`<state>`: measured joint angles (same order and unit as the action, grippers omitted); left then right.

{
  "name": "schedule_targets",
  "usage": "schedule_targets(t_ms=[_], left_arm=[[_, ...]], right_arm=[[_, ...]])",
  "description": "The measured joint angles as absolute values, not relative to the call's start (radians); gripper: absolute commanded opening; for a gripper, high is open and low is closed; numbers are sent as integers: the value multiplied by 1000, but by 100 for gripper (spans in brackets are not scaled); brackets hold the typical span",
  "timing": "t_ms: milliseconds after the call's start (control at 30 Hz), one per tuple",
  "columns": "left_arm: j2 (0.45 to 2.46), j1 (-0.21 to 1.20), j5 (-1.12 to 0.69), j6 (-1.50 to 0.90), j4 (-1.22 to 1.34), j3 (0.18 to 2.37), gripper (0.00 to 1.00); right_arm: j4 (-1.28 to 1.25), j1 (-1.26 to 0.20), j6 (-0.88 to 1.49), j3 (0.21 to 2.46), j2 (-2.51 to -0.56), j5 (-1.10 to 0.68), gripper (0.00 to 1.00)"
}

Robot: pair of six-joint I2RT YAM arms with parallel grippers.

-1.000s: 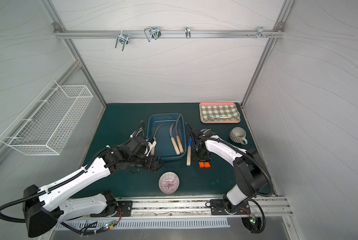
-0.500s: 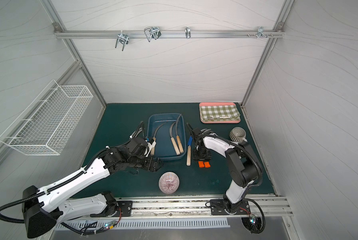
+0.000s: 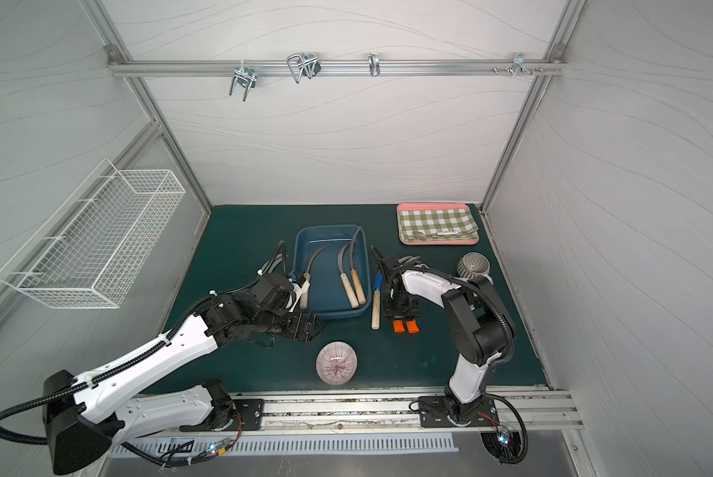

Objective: Put small sickles into storage boxes
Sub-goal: Pick up the sickle at the center of the board.

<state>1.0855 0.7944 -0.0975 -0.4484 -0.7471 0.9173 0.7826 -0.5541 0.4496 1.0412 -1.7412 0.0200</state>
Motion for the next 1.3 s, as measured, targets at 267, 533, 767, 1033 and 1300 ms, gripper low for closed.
schedule_targets(t_ms=[267, 533, 767, 1033, 1300], left_arm=[[1080, 794, -87, -449, -753, 917, 99], [1079, 794, -76, -449, -756, 918, 99], [1081, 794, -59, -447, -766, 926, 99], [1095, 794, -43, -429, -775, 979, 99], [1111, 794, -29, -404, -805, 1021, 99]], right_arm=[[786, -555, 451, 1045, -1742, 23, 7], [796, -557, 437, 1072, -1742, 18, 6], [821, -558, 422, 1145, -1731, 18, 7], [858, -558, 418, 1193, -1712, 19, 7], [905, -558, 417, 1238, -1705, 23, 6]])
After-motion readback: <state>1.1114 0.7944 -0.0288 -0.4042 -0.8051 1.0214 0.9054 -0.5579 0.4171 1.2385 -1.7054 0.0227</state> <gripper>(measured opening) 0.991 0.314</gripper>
